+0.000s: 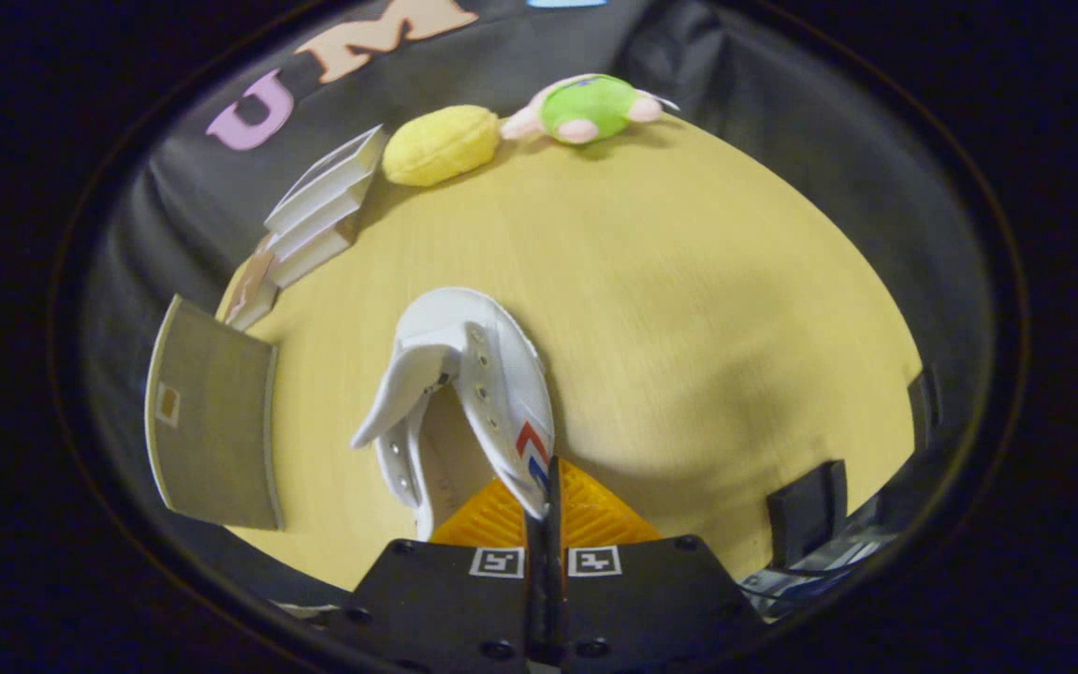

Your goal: Open the storage box then place both shoes into the box .Put the left shoe in first, then the right shoe, with the right side of both shoes facing outward in a uniform manner.

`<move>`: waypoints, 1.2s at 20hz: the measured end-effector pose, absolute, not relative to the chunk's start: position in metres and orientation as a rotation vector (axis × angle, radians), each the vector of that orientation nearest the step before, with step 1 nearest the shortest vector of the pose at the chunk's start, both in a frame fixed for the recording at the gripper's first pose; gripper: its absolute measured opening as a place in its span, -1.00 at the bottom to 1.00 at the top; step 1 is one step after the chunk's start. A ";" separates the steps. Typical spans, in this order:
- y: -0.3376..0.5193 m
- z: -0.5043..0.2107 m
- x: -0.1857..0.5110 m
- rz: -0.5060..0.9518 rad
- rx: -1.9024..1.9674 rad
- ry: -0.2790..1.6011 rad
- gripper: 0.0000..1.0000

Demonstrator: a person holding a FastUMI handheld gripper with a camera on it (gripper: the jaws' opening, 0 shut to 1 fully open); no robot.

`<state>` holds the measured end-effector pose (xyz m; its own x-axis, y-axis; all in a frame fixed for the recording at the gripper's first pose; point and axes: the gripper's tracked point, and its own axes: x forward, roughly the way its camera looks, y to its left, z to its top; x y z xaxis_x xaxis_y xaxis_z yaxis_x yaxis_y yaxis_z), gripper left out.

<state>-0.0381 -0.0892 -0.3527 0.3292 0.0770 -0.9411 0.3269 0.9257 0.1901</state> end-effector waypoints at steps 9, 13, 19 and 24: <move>-0.044 -0.302 -0.024 -0.149 0.581 1.189 -0.94; -0.008 -0.265 -0.010 -0.114 0.593 1.167 -0.94; 0.066 -0.215 0.010 -0.031 0.613 1.145 -0.94; 0.144 -0.176 0.027 0.071 0.648 1.107 -0.94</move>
